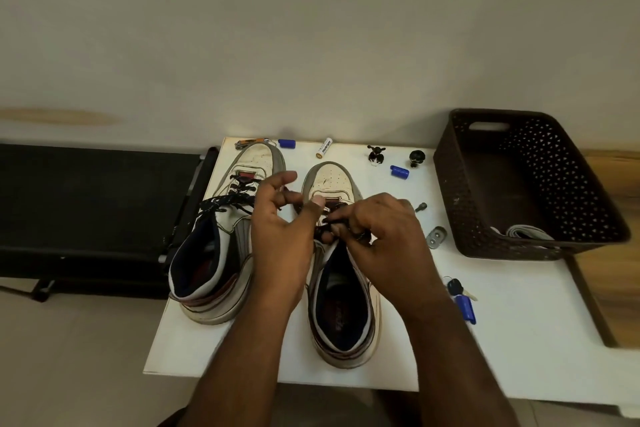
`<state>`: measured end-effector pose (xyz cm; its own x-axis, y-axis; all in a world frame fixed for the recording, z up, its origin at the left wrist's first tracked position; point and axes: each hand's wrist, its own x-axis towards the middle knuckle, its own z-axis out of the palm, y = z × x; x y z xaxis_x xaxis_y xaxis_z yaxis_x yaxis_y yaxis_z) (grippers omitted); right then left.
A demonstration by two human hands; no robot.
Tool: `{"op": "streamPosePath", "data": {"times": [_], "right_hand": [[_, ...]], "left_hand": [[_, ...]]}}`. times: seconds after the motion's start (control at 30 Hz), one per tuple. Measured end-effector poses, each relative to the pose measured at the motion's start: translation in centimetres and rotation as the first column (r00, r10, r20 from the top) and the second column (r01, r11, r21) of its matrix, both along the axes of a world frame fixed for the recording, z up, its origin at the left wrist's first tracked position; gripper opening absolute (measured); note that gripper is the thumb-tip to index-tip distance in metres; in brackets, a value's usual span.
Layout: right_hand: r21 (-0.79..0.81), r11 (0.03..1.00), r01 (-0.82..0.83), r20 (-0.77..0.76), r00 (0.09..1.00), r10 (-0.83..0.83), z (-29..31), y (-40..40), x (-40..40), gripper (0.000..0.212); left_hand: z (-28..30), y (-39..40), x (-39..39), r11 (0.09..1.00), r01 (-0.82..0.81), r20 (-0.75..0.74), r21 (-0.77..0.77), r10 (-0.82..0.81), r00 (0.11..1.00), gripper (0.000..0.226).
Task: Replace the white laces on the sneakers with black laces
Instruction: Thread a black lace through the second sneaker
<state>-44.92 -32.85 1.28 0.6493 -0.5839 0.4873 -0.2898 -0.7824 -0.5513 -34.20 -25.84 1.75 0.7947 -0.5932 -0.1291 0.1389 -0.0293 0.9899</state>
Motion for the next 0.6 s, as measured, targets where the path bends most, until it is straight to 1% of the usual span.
{"op": "streamPosePath", "data": {"times": [0.03, 0.07, 0.1, 0.13, 0.17, 0.2, 0.27, 0.3, 0.33, 0.4, 0.43, 0.47, 0.53, 0.6], "right_hand": [[0.039, 0.998, 0.041, -0.055, 0.998, -0.039, 0.2, 0.0, -0.1, 0.028], [0.097, 0.993, 0.063, -0.089, 0.995, -0.055, 0.1, 0.0, -0.2, 0.026], [0.203, 0.977, 0.068, -0.098, 0.994, -0.049, 0.2, 0.0, -0.3, 0.028], [0.358, 0.932, 0.057, -0.077, 0.997, -0.032, 0.3, -0.1, -0.3, 0.03], [0.519, 0.854, 0.033, -0.027, 0.999, -0.022, 0.5, -0.3, -0.4, 0.032], [0.649, 0.761, -0.007, 0.043, 0.999, -0.027, 0.8, -0.4, -0.4, 0.033], [0.806, 0.585, -0.089, 0.144, 0.988, -0.048, 1.2, -0.5, -0.6, 0.033], [0.843, 0.524, -0.121, 0.174, 0.983, -0.053, 1.2, -0.5, -0.7, 0.032], [0.862, 0.487, -0.139, 0.191, 0.98, -0.059, 1.2, -0.4, -0.7, 0.031], [0.884, 0.441, -0.155, 0.212, 0.974, -0.082, 1.0, -0.5, -0.6, 0.029], [0.892, 0.421, -0.162, 0.22, 0.971, -0.091, 0.9, -0.5, -0.5, 0.03], [0.9, 0.403, -0.167, 0.225, 0.969, -0.101, 0.8, -0.5, -0.4, 0.031], [0.906, 0.39, -0.167, 0.225, 0.968, -0.109, 0.7, -0.5, -0.4, 0.033], [0.911, 0.387, -0.143, 0.198, 0.974, -0.106, 0.7, -0.7, -0.7, 0.033]], "left_hand": [[0.3, 0.1, 0.0, 0.999, 0.033, -0.005, -0.037, -0.034, 0.999, 0.029], [0.5, 0.2, -0.1, 0.995, 0.077, 0.004, -0.071, -0.077, 0.997, 0.026], [0.6, 0.2, -0.2, 0.988, 0.127, 0.024, -0.09, -0.125, 0.992, 0.019], [0.7, 0.2, -0.3, 0.98, 0.176, 0.049, -0.095, -0.172, 0.984, 0.01], [0.7, 0.2, -0.4, 0.972, 0.218, 0.072, -0.091, -0.212, 0.975, 0.006], [0.5, 0.3, -0.3, 0.965, 0.251, 0.1, -0.077, -0.243, 0.965, 0.011], [0.4, 0.6, 0.2, 0.952, 0.305, 0.154, -0.022, -0.298, 0.942, 0.022], [0.4, 0.8, 0.6, 0.942, 0.335, 0.197, 0.023, -0.332, 0.922, 0.028], [0.2, 1.0, 1.0, 0.927, 0.364, 0.265, 0.094, -0.375, 0.888, 0.032], [0.0, 1.3, 1.7, 0.879, 0.402, 0.389, 0.255, -0.474, 0.79, 0.038], [0.0, 1.4, 1.8, 0.854, 0.416, 0.402, 0.313, -0.516, 0.756, 0.037], [0.1, 1.5, 1.9, 0.836, 0.43, 0.397, 0.34, -0.543, 0.74, 0.035], [0.3, 1.6, 2.2, 0.81, 0.462, 0.39, 0.362, -0.582, 0.714, 0.03], [0.6, 1.9, 2.4, 0.782, 0.485, 0.393, 0.392, -0.619, 0.68, 0.031]]}}
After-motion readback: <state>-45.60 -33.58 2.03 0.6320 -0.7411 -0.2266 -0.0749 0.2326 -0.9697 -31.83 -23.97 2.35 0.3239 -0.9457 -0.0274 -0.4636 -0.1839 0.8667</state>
